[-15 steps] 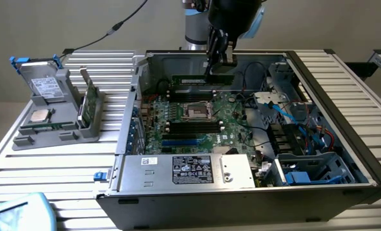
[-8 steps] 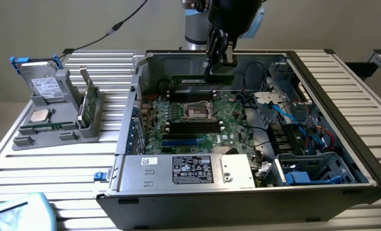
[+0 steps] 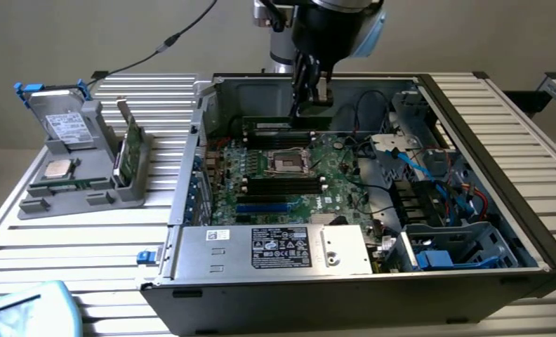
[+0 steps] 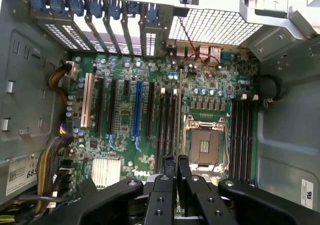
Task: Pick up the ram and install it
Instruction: 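Insert the ram into the slot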
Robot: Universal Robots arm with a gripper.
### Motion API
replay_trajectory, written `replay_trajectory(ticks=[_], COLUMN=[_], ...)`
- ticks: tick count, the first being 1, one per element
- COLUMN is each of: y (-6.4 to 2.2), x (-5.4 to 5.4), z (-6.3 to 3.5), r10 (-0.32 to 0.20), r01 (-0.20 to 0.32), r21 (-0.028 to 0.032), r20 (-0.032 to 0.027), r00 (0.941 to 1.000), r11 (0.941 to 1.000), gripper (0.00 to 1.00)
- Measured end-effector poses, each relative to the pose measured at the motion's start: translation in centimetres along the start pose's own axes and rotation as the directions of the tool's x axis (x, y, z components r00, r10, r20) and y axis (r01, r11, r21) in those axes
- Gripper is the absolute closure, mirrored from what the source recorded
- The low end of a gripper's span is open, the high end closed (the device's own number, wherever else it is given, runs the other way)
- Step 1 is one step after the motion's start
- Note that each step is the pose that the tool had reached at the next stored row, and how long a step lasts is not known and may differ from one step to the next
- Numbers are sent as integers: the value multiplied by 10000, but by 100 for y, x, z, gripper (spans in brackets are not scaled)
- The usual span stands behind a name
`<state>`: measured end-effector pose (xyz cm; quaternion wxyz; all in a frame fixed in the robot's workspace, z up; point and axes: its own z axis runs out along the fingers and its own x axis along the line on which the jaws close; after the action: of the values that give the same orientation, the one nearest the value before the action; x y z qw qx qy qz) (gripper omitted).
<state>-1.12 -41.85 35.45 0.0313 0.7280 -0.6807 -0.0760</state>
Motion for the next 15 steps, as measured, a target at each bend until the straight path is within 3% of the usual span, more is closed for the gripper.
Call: replay_trajectory(ticks=[3,7,9,12,13,15], y=[5,-5,-9,-15,-17,-45], x=[-8,-22,-35,-80,-95,-117], z=[55,123,140,158,167,202], r10=[-28,-121,-118,-68,-58,-47], r01=[28,121,117,66,55,44], r21=[-3,-15,-25,-50,-56,-56], r20=[-9,-103,-230,-553,-618,-621], r00=[10000,9999,9997,9984,9981,9981], r11=[10000,9999,9999,10000,10000,10000], gripper=[86,86,86,86,86,86])
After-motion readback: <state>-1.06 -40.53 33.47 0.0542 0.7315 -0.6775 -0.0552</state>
